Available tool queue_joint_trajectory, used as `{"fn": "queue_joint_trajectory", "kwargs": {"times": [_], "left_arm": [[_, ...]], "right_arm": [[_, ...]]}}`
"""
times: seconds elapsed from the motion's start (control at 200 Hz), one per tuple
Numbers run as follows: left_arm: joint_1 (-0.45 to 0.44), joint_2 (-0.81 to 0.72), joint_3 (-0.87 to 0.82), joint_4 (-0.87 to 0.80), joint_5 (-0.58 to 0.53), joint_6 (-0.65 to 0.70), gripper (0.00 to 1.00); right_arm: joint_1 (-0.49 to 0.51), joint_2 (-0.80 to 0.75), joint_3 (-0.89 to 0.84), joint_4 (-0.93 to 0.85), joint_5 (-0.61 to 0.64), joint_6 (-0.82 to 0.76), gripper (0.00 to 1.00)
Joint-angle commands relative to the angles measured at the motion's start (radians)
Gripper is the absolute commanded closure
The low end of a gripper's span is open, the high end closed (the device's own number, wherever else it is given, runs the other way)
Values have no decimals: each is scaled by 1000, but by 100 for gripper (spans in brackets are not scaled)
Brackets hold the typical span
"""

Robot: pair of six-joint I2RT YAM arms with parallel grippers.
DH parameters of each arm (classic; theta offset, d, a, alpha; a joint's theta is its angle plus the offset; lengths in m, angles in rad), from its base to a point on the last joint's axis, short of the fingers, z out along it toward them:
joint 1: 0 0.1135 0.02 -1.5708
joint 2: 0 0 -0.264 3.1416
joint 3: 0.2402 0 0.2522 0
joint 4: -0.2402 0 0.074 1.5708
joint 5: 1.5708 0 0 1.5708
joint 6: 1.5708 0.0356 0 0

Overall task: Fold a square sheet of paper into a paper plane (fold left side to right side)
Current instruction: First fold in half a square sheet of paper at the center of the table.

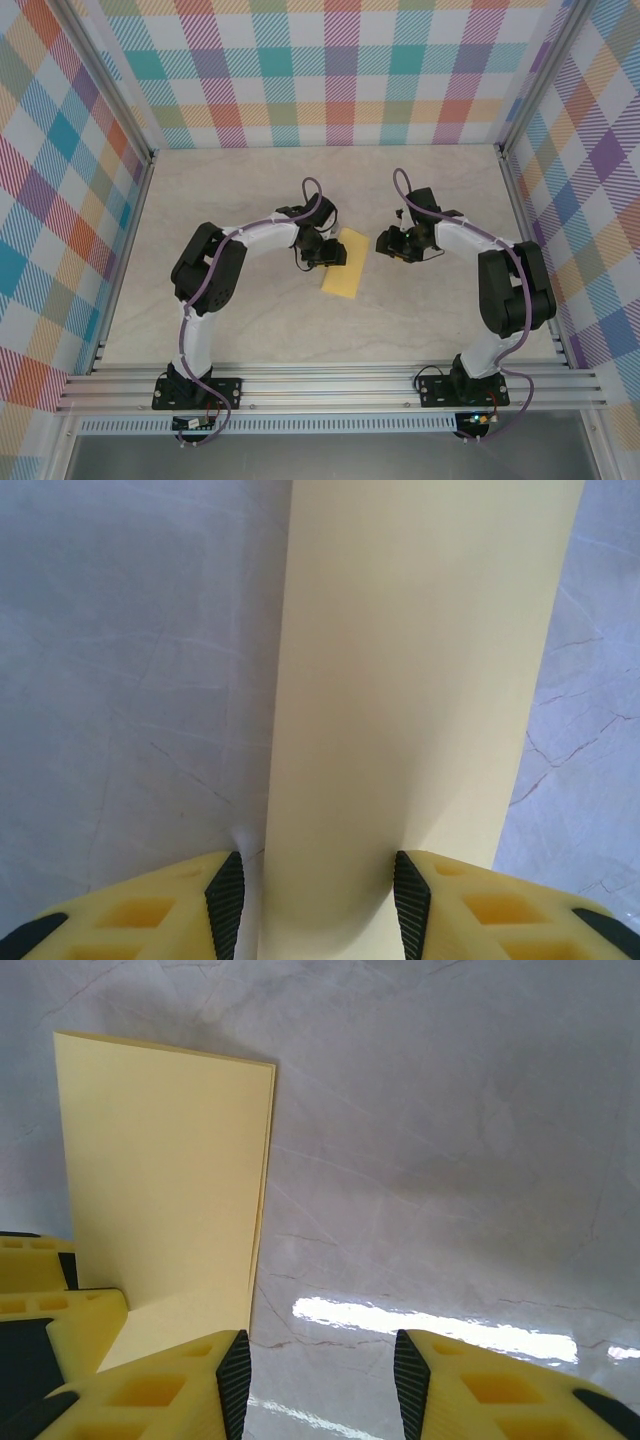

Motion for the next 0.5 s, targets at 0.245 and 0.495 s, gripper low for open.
{"fn": "queue_joint_trajectory", "kwargs": {"times": [0.245, 0.495], "left_arm": [[-27, 49, 30, -57, -2, 6, 54], [-27, 53, 35, -57, -3, 1, 54]], "right_arm": [[-7, 9, -6, -4, -62, -13, 57], [-5, 32, -7, 29, -139, 5, 65]]}}
